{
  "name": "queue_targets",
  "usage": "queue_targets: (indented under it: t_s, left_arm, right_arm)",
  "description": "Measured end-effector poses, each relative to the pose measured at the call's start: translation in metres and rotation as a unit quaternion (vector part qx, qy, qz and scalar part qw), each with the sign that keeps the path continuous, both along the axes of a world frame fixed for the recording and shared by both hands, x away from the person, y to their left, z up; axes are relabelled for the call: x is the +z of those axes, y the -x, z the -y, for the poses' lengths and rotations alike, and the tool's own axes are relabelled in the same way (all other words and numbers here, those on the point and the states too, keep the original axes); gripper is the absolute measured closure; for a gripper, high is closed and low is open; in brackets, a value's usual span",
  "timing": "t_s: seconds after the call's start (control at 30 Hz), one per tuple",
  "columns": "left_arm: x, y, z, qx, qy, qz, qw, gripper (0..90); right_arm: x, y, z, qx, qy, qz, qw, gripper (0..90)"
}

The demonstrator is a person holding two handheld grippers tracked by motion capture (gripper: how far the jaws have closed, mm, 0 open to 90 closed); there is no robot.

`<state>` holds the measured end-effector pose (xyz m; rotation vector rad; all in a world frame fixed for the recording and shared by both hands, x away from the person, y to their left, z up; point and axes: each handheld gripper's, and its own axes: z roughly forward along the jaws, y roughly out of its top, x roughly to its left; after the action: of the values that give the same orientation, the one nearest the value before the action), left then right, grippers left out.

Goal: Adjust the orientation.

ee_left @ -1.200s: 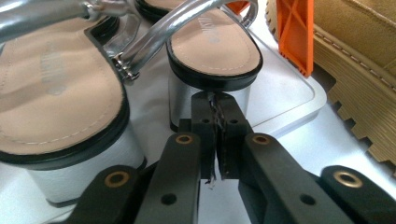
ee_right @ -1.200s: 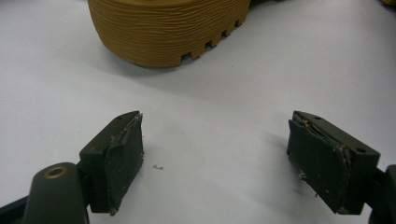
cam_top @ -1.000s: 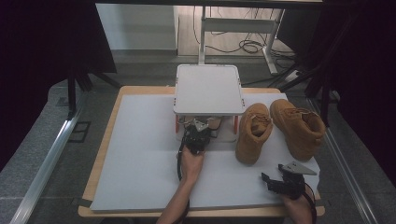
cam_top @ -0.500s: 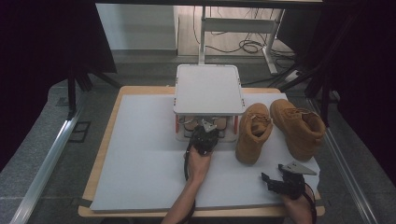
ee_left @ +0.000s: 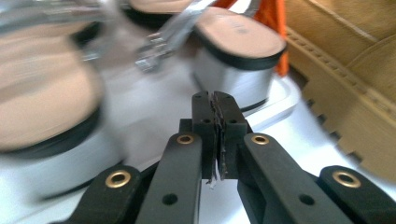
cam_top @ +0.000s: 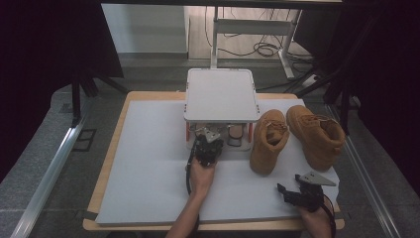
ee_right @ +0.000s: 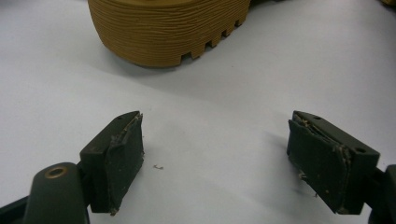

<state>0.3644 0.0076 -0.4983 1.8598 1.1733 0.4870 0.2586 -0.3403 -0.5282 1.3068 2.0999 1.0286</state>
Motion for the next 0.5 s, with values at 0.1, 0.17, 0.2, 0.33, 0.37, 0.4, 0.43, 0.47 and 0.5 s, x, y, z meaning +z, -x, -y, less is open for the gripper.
queue_targets:
  t_s: [0.1,0.17,0.2,0.33,0.37,0.4,0.43,0.47,0.5]
  left_arm:
    - [0.0,0.003,-0.012,0.012,-0.007,0.002,0.9999,88.8]
    - [0.0,0.005,-0.024,0.024,-0.011,0.001,0.9996,89.1]
    - [0.0,0.005,-0.029,0.029,-0.012,0.0,0.9995,89.3]
    - [0.0,0.004,-0.046,0.046,-0.019,-0.002,0.9987,89.6]
    - [0.0,0.003,-0.049,0.05,-0.019,-0.002,0.9986,89.6]
    - [0.0,0.003,-0.051,0.054,-0.019,-0.003,0.9984,89.5]
    - [0.0,0.001,-0.053,0.056,-0.021,-0.004,0.9982,89.5]
    - [-0.001,0.0,-0.054,0.06,-0.025,-0.005,0.9979,89.6]
    - [-0.002,-0.003,-0.054,0.063,-0.028,-0.007,0.9976,89.5]
  right_arm:
    - [0.0,0.0,0.0,0.0,0.0,0.0,1.0,18.7]
    - [0.0,0.0,0.0,0.0,0.0,0.0,1.0,18.8]
    - [0.0,0.0,0.0,-0.001,0.0,0.0,1.0,18.7]
    - [0.0,0.0,0.0,-0.001,0.0,0.0,1.0,18.7]
    - [0.0,0.0,0.0,-0.001,0.0,0.0,1.0,18.7]
    - [0.0,0.0,0.0,-0.001,0.0,0.0,1.0,18.8]
    - [0.0,0.0,0.0,-0.001,0.0,0.0,1.0,18.8]
    - [0.0,0.0,0.0,-0.001,0.0,0.0,1.0,18.7]
    - [0.0,0.0,0.0,-0.001,0.0,0.0,1.0,18.8]
